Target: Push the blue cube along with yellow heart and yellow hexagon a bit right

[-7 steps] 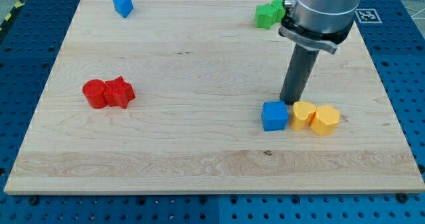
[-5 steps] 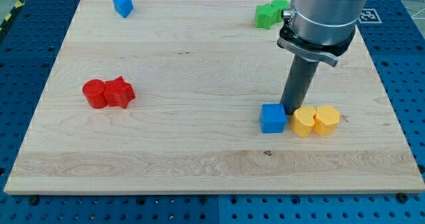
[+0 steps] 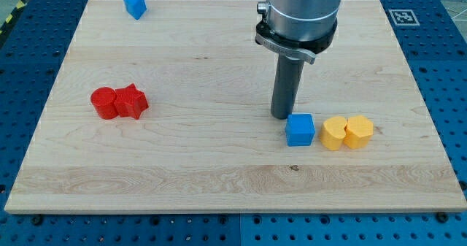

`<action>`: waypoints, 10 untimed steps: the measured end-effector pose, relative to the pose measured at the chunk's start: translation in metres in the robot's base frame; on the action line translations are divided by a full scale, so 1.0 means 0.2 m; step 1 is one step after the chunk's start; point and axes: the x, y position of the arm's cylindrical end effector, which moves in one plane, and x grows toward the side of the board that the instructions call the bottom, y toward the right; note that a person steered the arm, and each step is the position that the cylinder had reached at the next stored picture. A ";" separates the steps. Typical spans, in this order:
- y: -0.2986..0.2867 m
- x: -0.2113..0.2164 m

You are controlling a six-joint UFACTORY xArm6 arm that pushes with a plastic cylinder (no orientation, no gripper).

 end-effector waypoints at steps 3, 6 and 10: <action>0.03 0.03; 0.02 0.08; -0.41 0.12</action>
